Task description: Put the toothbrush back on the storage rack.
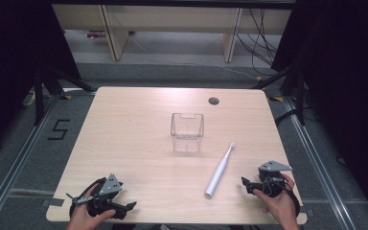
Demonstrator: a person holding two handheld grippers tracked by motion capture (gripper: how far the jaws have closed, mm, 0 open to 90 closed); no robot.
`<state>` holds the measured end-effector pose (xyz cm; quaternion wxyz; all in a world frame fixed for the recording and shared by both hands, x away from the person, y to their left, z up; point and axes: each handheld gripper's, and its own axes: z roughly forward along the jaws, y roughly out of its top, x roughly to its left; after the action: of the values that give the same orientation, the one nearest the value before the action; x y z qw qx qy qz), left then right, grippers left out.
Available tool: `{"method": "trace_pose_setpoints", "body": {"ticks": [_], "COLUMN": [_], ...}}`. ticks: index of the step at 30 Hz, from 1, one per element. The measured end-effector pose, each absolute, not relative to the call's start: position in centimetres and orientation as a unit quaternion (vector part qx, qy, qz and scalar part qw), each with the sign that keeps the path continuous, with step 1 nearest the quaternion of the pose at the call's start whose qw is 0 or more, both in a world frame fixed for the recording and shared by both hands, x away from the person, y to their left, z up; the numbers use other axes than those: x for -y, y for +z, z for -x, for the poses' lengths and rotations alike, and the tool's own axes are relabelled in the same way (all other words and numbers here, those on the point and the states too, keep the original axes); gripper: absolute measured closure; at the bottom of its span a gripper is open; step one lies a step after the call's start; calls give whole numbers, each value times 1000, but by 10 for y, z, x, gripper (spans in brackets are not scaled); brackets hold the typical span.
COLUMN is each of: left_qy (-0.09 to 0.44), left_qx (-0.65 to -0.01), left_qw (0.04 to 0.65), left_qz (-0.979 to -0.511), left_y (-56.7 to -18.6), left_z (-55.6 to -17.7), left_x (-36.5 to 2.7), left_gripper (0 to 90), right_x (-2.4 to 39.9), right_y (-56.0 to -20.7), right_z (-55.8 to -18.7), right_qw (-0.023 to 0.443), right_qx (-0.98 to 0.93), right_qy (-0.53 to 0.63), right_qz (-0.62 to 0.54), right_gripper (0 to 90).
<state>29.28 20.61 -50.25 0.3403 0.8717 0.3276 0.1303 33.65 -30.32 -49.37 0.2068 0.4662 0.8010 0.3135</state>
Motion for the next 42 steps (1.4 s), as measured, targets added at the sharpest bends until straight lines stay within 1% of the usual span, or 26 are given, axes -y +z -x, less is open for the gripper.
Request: {"method": "trace_pose_setpoints", "body": {"ticks": [4,5,6,9,10,14,15,16,17,19,20,23,24,25,27,28,29,30,33,34,35,38,42], "left_qy": [130,130,129,130,130,130,131,132,132,132,132,131,131,132,132,131,131,131,132,133,133,132,132], "left_qx": [-329,-328,-329,-329,-329,-332,-331,-331,-331,-331,-331,-332,-333,-333,-332,-333,-332,-332,-331,-330,-330,-331,-331], "left_qw": [343,341,342,341,341,341,340,340,339,340,340,340,340,340,339,340,339,340,339,340,340,341,339], "left_qz": [-870,-871,-870,-871,-871,-870,-870,-870,-871,-870,-870,-870,-870,-870,-870,-870,-870,-870,-870,-871,-871,-870,-871], "left_y": [-503,-503,-503,-503,-503,-503,-503,-503,-503,-503,-503,-503,-503,-503,-503,-503,-503,-503,-503,-502,-502,-503,-503], "left_z": [-293,-293,-293,-293,-293,-292,-292,-292,-292,-292,-292,-292,-292,-292,-292,-292,-292,-292,-292,-292,-292,-292,-292], "left_x": [-206,-206,-206,-207,-207,-207,-207,-207,-208,-208,-208,-208,-207,-207,-208,-208,-208,-208,-208,-208,-208,-208,-208], "left_gripper": [151,151,151,151,151,151,151,151,151,151,151,151,151,151,151,151,151,151,151,151,151,151,152], "right_x": [302,299,300,297,298,296,295,295,292,290,292,291,292,288,288,285,285,281,276,273,273,268,263], "right_y": [-493,-492,-493,-491,-492,-491,-490,-491,-490,-490,-489,-488,-489,-487,-486,-484,-483,-482,-480,-480,-480,-478,-476], "right_z": [-335,-335,-336,-334,-337,-340,-341,-342,-341,-342,-344,-345,-348,-345,-348,-347,-348,-347,-350,-351,-351,-349,-350], "right_qw": [213,201,204,204,212,202,192,206,202,202,211,200,218,198,205,194,204,188,202,202,202,197,192], "right_qx": [-796,-790,-795,-787,-796,-795,-799,-800,-791,-791,-795,-791,-795,-784,-793,-792,-799,-795,-804,-811,-811,-807,-814], "right_qy": [314,315,319,317,322,326,330,332,332,338,335,332,341,339,342,342,341,347,348,347,347,349,358], "right_qz": [-472,-485,-474,-488,-467,-470,-465,-456,-474,-468,-459,-473,-452,-480,-461,-467,-451,-462,-437,-425,-425,-433,-415], "right_gripper": [241,242,242,248,250,263,265,265,267,270,276,284,295,308,338,364,387,406,434,457,457,492,540]}}
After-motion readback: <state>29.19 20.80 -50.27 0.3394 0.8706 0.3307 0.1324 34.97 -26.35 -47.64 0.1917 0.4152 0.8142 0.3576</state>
